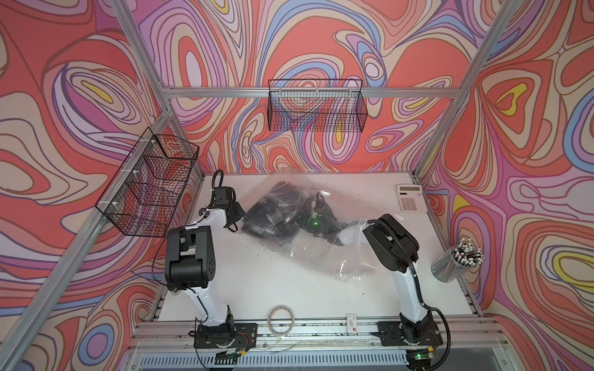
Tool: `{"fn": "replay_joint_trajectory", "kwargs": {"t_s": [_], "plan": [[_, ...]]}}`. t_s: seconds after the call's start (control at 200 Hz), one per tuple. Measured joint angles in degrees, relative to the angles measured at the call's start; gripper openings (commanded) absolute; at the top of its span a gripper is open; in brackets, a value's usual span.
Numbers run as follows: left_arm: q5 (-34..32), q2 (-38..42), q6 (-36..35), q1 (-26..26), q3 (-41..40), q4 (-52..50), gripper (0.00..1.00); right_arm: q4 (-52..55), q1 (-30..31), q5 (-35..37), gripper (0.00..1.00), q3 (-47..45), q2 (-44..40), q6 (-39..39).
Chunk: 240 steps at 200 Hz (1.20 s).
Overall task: Take the shirt out of the vacuum bag
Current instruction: Move the shirt from the vacuum bag.
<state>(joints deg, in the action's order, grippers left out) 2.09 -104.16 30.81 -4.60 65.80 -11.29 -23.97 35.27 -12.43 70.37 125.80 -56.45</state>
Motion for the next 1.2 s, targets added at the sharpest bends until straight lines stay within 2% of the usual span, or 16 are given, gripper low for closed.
{"fn": "replay_joint_trajectory", "kwargs": {"t_s": [0.185, 0.786, 1.202], "plan": [[-0.26, -3.08, -0.63, -0.79, 2.62, -4.94, 0.00, 0.26, 0.00, 0.00, 0.00, 0.20, 0.00, -0.02], [2.69, -16.65, -3.39, -2.16, 21.42, -20.85, 0.00, 4.04, 0.00, 0.20, 0.00, 1.49, -0.48, 0.31], [3.76, -17.16, -3.65, -2.27, 22.36, -22.36, 0.00, 7.23, -0.22, 0.98, 0.00, -7.89, -8.52, 0.50]]}}
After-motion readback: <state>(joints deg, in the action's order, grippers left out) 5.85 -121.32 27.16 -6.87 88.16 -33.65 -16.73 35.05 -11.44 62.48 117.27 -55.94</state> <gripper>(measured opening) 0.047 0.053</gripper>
